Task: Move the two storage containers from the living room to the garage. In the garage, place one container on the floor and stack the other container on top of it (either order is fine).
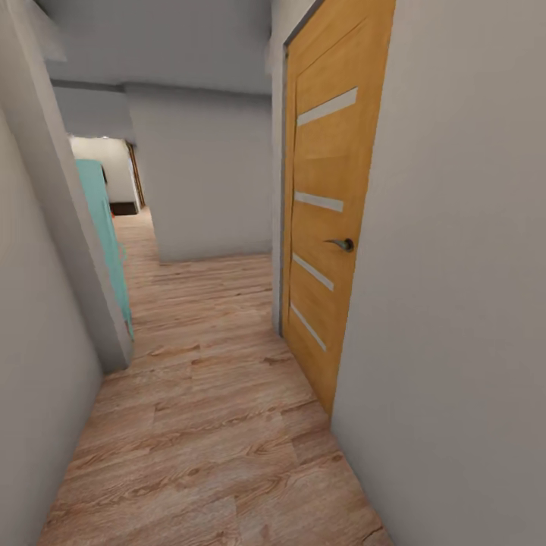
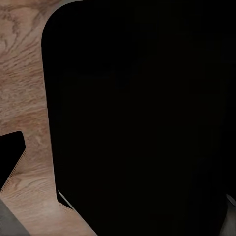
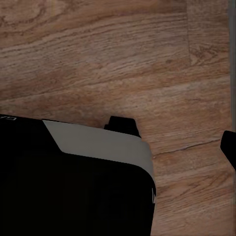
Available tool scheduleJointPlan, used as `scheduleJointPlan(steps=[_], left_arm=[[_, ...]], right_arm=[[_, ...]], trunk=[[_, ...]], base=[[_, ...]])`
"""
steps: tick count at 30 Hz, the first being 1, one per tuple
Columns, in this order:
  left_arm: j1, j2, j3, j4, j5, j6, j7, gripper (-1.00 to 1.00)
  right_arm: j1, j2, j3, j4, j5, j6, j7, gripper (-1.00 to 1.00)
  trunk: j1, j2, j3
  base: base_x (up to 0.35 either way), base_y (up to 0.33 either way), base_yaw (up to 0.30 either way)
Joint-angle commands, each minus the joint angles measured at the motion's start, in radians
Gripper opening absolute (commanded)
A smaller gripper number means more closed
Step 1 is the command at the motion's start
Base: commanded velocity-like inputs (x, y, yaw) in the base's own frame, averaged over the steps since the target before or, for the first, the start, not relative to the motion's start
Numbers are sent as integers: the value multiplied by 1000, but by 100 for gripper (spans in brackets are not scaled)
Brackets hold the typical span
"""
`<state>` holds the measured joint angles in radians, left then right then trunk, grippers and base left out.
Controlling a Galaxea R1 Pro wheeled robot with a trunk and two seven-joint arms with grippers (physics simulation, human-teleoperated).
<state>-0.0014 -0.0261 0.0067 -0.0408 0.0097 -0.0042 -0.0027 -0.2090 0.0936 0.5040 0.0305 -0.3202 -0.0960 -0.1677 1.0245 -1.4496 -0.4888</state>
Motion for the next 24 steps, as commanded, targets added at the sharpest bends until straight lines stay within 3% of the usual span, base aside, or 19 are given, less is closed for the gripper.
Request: scheduleJointPlan(steps=[1,10,24], left_arm=[[0,0,1,-1,1,0,0,100],[0,0,1,-1,2,0,0,100],[0,0,1,-1,2,0,1,100]], right_arm=[[-1,1,8,3,-10,-6,-1,100],[-1,2,8,3,-10,-7,-1,100],[-1,1,8,3,-10,-10,-1,100]], trunk=[[1,0,-1],[1,0,-1],[1,0,-1]], base=[[321,0,3],[323,0,35],[323,0,263]])
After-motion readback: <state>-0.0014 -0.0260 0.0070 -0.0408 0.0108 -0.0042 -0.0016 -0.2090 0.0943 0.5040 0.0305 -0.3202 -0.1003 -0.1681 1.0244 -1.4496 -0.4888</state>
